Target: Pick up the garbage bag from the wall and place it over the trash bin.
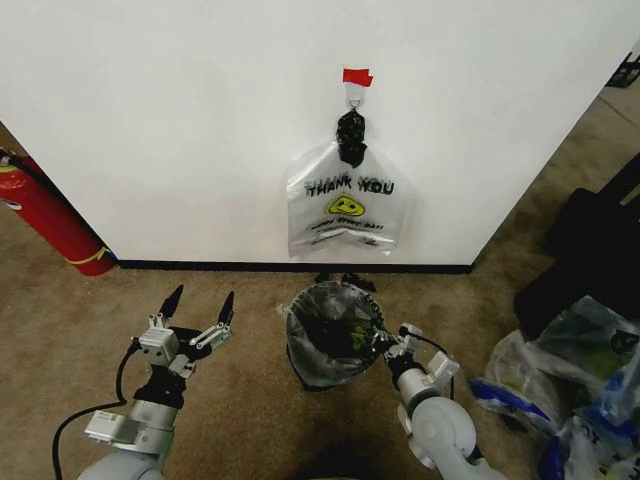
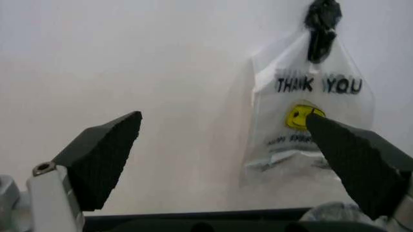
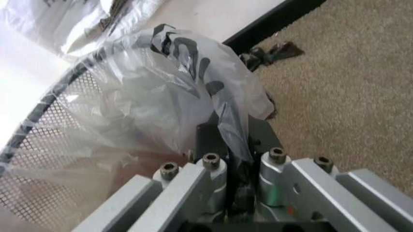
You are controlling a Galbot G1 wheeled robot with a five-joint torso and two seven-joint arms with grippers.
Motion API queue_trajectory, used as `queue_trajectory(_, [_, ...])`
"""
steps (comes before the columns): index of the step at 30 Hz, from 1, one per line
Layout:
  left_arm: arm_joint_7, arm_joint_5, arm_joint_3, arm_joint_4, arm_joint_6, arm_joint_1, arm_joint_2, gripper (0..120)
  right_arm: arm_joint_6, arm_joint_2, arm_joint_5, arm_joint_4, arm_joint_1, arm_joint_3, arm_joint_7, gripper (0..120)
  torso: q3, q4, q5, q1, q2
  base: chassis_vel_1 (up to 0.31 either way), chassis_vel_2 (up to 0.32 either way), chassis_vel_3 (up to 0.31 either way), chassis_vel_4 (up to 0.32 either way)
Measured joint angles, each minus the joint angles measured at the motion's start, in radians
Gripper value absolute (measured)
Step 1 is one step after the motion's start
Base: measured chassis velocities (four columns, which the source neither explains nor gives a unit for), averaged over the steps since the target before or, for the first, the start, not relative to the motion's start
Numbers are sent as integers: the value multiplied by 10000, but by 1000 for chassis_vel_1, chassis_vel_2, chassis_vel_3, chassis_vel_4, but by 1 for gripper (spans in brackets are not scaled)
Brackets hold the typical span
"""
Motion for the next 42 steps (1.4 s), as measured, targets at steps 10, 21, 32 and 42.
queue_trajectory(10, [-257, 512, -233, 189, -36, -78, -316, 100, -1, 189, -161, -221, 123, 23, -201, 0, 1, 3, 3, 0, 0, 0, 0, 0, 0])
queue_trajectory(21, [-300, 430, -330, 206, -47, -146, -296, 100, -55, -14, -161, 238, -72, 84, -359, 18, 2, 4, 2, 1, 0, 0, 0, 0, 0])
queue_trajectory(32, [-335, 408, -333, 44, -24, -180, -230, 100, -57, 10, -177, 528, -155, 91, -422, 57, 2, 3, 1, 1, 0, 0, 0, 0, 0])
queue_trajectory(42, [-433, 430, -203, 86, -44, -180, -294, 100, -44, 19, -266, 655, -279, 148, -579, 90, 0, 3, 2, 1, 0, 0, 0, 0, 0])
